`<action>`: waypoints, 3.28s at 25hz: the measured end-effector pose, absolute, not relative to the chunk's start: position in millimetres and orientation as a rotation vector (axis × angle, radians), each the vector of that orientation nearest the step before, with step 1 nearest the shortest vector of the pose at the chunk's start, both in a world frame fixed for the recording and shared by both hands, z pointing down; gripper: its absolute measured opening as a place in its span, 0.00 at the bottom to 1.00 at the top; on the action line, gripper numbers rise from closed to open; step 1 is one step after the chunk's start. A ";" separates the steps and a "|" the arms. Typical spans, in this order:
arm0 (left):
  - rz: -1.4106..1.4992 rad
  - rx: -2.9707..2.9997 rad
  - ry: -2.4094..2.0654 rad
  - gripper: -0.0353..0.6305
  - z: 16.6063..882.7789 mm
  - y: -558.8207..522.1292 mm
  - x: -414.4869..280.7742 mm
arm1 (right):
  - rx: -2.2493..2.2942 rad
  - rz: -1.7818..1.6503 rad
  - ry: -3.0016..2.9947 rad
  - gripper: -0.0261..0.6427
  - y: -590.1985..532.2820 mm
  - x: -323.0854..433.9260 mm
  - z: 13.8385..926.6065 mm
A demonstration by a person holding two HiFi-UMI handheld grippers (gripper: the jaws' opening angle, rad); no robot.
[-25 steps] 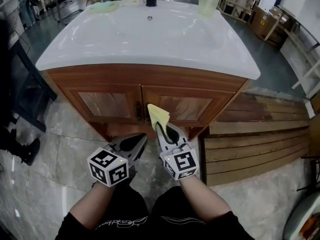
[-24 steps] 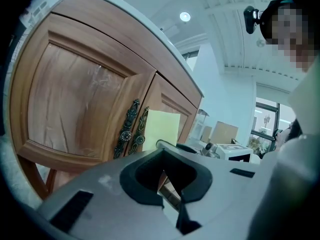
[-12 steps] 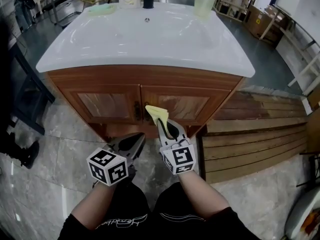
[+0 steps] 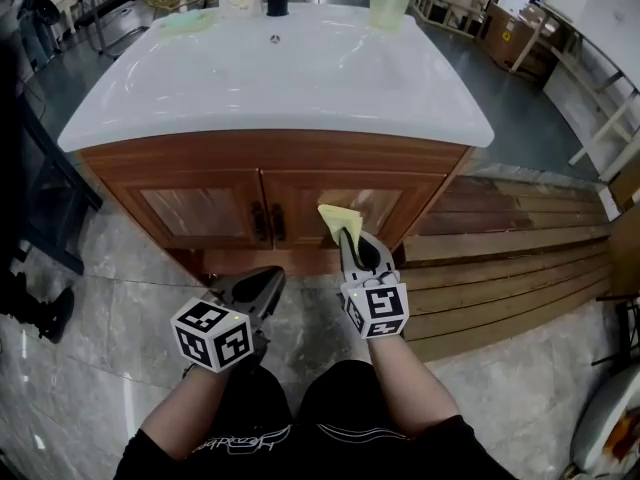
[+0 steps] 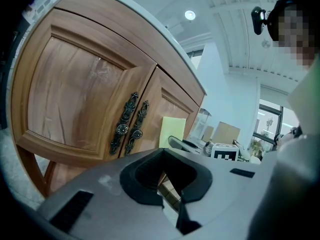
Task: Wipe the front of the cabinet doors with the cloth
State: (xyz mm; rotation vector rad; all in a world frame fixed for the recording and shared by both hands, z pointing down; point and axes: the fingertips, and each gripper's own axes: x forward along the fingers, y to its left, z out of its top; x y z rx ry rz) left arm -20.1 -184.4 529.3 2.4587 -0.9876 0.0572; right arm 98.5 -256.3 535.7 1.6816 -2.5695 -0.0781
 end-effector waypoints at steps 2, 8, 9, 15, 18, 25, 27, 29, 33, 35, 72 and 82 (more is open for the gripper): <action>0.056 2.461 -0.976 0.06 530.3 -183.1 -16.5 | 1.732 -0.064 -2.551 0.10 -255.6 114.8 536.7; 0.048 2.462 -0.953 0.06 531.0 -182.5 -9.3 | 1.908 0.005 -2.494 0.10 -254.5 166.2 534.6; 0.040 2.457 -0.950 0.06 530.7 -182.7 -8.9 | 1.936 0.013 -2.480 0.10 -253.8 173.8 534.0; 0.010 2.460 -0.932 0.06 526.5 -182.4 -2.6 | 2.041 0.013 -2.402 0.10 -251.4 212.8 530.6; 0.000 2.463 -0.922 0.06 524.5 -181.8 1.0 | 2.094 0.020 -2.356 0.10 -250.3 235.8 531.3; 0.037 2.459 -0.936 0.06 533.8 -180.1 0.4 | 2.141 0.043 -2.311 0.10 -249.6 263.0 539.9; 0.047 2.458 -0.935 0.06 536.5 -179.3 2.0 | 2.136 0.036 -2.317 0.10 -247.2 263.3 539.4; 0.051 2.463 -0.937 0.06 536.5 -178.8 2.2 | 2.134 0.077 -2.374 0.10 -241.6 259.7 537.6; 0.059 2.475 -0.960 0.06 535.2 -179.7 -2.6 | 2.070 0.211 -2.622 0.10 -228.2 242.2 534.2; 0.047 2.469 -0.977 0.06 534.1 -181.6 -8.0 | 1.987 0.196 -2.687 0.10 -224.3 225.9 534.5; 0.030 2.400 -1.146 0.06 540.2 -166.8 -84.2 | 1.221 -0.025 -2.776 0.10 -240.9 -27.5 609.6; 0.022 2.394 -1.131 0.06 543.3 -169.2 -74.7 | 1.389 -0.019 -2.717 0.10 -251.0 16.7 605.4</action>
